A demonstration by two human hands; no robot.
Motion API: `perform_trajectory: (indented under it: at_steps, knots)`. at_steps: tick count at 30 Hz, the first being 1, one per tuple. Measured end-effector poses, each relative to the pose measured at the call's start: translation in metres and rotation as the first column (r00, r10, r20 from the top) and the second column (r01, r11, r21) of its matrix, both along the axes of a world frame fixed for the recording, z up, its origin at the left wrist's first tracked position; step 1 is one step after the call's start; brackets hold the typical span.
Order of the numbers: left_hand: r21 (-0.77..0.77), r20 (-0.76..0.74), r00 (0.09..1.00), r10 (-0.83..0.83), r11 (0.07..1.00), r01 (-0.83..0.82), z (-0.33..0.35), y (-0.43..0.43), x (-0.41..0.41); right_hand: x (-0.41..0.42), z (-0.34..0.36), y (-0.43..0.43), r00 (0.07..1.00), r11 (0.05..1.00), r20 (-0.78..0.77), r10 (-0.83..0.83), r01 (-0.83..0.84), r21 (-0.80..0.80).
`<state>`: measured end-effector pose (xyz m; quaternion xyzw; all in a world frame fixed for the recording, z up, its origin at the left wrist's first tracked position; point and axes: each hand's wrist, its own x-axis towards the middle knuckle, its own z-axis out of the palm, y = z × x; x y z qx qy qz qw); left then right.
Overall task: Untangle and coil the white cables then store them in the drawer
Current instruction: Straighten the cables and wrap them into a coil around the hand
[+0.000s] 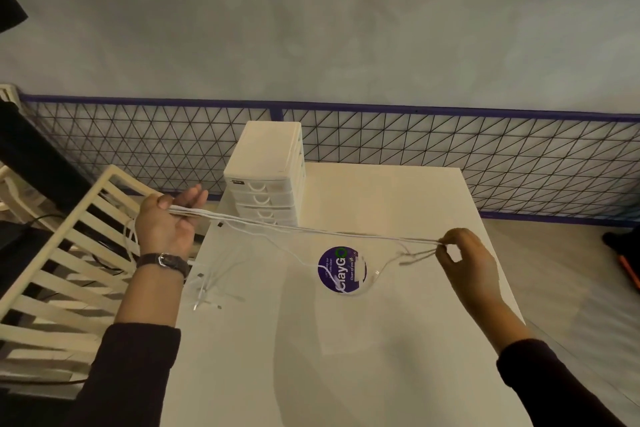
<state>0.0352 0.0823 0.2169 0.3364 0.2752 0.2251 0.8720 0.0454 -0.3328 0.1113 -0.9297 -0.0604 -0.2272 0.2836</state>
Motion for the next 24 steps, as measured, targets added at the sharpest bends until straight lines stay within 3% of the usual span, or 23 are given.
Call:
perform_trajectory:
  at_steps: [2,4,6,8,11,13,15,18,21,24]
  knots:
    - [0.003,0.001,1.0,-0.008,1.0,0.008,0.0,-0.002,-0.001,-0.002,-0.008,0.001,0.999,0.998,-0.039,0.007,-0.01,-0.064]
    - [-0.005,0.002,0.999,-0.034,0.999,0.034,-0.002,-0.008,0.0,0.001,-0.025,-0.001,0.965,0.991,-0.263,0.011,-0.046,-0.128]
    - [-0.027,0.002,0.998,-0.062,0.998,0.062,-0.004,-0.017,0.001,0.001,-0.04,0.001,0.877,0.983,-0.481,0.016,-0.1,-0.151]
    - [-0.051,0.005,0.997,-0.078,0.996,0.078,-0.006,-0.025,0.003,-0.002,-0.051,0.009,0.795,0.966,-0.603,0.063,-0.2,-0.163]
    - [-0.083,0.03,0.994,-0.103,0.991,0.105,-0.007,-0.038,0.003,-0.006,-0.043,0.037,0.797,0.969,-0.581,0.167,-0.241,-0.051]
    - [-0.093,0.049,0.991,-0.125,0.987,0.129,-0.007,-0.049,0.001,-0.006,-0.023,0.065,0.822,0.974,-0.523,0.227,-0.194,0.118]
    - [-0.094,0.059,0.986,-0.153,0.983,0.158,-0.005,-0.062,-0.001,-0.007,0.011,0.096,0.827,0.921,-0.452,0.335,-0.187,0.341]
    - [-0.074,0.077,0.979,-0.189,0.978,0.194,0.001,-0.084,-0.004,-0.009,0.066,0.139,0.725,0.767,-0.383,0.572,-0.307,0.563]
    - [-0.043,0.067,0.976,-0.205,0.977,0.208,0.01,-0.105,-0.005,-0.006,0.096,0.176,0.564,0.645,-0.359,0.744,-0.465,0.607]
    - [-0.035,0.037,0.971,-0.237,0.971,0.238,0.018,-0.116,-0.004,-0.001,0.104,0.195,0.486,0.594,-0.379,0.788,-0.434,0.677]
